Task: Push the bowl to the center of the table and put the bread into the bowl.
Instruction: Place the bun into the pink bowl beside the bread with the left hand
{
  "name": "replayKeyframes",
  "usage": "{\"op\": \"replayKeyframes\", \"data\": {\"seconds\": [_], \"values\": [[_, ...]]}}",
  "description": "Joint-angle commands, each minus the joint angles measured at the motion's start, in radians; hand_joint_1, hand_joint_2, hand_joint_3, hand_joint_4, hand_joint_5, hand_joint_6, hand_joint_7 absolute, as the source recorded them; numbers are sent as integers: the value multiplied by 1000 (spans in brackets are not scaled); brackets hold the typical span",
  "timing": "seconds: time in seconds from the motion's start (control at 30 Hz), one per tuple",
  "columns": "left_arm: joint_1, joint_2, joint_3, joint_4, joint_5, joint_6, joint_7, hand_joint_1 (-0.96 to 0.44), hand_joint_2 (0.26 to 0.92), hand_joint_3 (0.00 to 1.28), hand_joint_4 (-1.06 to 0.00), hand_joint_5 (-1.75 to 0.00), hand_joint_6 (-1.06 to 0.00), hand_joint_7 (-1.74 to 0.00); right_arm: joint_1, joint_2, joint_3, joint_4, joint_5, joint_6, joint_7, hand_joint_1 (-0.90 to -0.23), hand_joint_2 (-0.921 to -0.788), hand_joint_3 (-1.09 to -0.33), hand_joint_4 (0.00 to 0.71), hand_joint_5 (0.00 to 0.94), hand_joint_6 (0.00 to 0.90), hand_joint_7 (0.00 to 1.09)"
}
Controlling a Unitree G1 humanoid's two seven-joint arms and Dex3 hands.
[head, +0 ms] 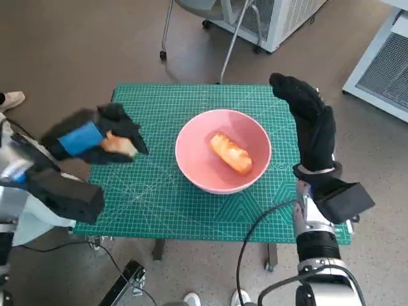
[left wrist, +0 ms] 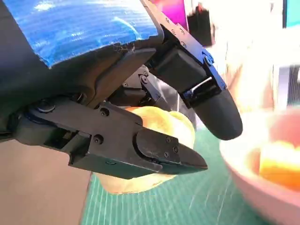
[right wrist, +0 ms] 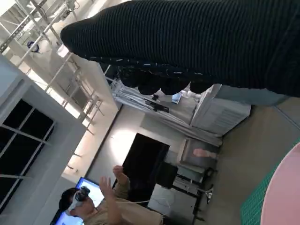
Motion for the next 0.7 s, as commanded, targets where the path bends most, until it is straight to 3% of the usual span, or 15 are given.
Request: {"op": "replayKeyframes", "data": {"seconds": [0.03, 0.3, 0.7], "values": [[-78, -55, -17, -52, 0, 31, -6, 3, 919, 53, -515, -1318, -840, -959, 20, 3, 0, 13, -3, 11, -7, -423, -896, -677, 404, 0, 121, 858], [-189, -180, -108, 0, 78, 27, 39, 3, 917, 53, -569, -1178, -799, -1090, 16, 0, -3, 17, -1, 15, -7, -422, -889, -691, 405, 1, 123, 857], [-316, -377, -267, 217, 179, -3, 116, 0, 920, 123, -537, -1169, -663, -1293, 31, -5, -5, -2, 2, 9, -4, -425, -887, -695, 413, 4, 121, 860]]}}
